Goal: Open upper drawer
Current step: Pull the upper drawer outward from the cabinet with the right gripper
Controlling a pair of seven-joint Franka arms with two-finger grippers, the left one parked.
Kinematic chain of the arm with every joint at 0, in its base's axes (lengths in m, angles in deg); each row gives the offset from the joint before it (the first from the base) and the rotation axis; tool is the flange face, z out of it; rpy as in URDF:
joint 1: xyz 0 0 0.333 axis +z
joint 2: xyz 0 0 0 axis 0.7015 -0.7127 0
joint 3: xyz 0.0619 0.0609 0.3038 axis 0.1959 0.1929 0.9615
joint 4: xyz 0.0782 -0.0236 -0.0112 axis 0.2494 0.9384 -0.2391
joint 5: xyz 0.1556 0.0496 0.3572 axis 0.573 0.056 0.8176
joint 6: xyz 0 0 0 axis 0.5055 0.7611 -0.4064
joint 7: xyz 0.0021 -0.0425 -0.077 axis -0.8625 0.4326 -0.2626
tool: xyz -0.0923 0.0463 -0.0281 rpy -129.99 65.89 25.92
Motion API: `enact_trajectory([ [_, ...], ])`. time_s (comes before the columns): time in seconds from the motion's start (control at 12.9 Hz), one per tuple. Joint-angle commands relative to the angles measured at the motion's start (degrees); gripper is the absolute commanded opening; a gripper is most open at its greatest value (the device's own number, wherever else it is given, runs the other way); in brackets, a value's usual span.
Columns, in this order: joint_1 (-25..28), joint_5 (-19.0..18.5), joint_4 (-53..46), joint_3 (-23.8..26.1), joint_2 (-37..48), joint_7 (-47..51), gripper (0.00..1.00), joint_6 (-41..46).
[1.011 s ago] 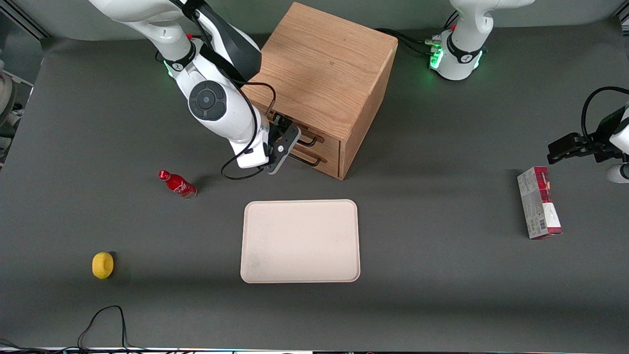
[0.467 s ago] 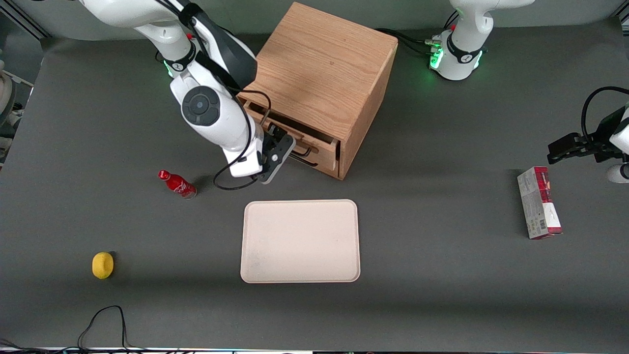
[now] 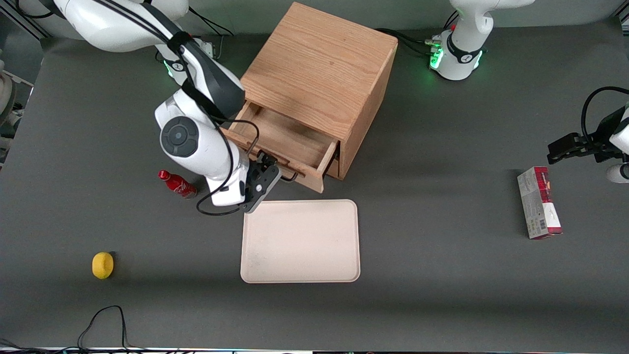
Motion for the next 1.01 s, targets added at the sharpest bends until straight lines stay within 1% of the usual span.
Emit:
enact_trajectory([
  [0.0, 0.07, -1.24, -5.55, -1.5, -3.49, -1.2, 1.0, 1.62],
  [0.39, -0.01, -1.16, -6.79, -5.37, -3.49, -3.66, 1.0, 2.15],
  [0.93, -0.8, -0.63, -9.43, -6.17, -3.14, -3.66, 1.0, 6.53],
])
